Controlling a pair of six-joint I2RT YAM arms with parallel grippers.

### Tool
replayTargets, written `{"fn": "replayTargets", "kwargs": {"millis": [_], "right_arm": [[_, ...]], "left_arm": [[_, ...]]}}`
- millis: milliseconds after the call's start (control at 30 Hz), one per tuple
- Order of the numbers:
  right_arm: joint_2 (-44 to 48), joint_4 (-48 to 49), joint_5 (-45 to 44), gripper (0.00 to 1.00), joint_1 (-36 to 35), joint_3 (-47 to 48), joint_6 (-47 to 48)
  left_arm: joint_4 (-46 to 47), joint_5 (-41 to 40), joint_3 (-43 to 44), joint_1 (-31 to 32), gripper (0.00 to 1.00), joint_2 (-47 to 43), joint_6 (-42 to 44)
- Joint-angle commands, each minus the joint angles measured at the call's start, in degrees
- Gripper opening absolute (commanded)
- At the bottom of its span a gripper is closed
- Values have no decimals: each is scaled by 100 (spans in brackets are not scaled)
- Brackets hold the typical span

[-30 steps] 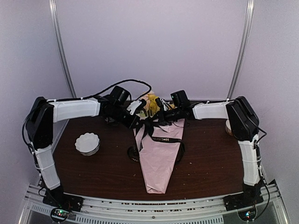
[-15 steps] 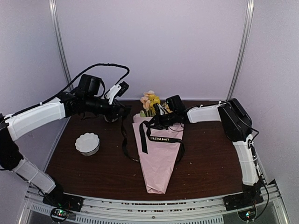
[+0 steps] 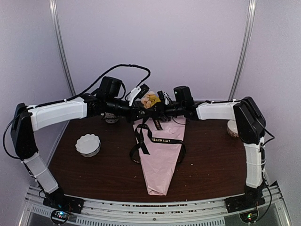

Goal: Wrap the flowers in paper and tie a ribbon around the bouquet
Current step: Place the right side of the ribbon on the folded bouquet, then pass from the left arm to the right

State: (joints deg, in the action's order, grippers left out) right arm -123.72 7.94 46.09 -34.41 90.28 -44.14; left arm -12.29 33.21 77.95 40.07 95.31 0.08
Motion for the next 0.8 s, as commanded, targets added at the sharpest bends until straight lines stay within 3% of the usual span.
{"fn": "replayTargets", "kwargs": {"millis": [0,267,400,533,767], "right_arm": [[922,656,41,43,198,-387,-196],[2240,-326,93,47,467,-1259,1566],[2743,-1603,-744,52,382,-1401,3938],[2936,-1359,-735,54,361,-1730,5195],[2910,11,-295,56,-105,-2271,5848]], "left_arm": [[764,-47,329,-79,0,229,-486],[420,-5,662,-79,0,497,-362],[141,246,739,-79,0,489,-77],[-326,789,890,-69,0,410,423],[-533,990,963,-52,0,428,602]]}}
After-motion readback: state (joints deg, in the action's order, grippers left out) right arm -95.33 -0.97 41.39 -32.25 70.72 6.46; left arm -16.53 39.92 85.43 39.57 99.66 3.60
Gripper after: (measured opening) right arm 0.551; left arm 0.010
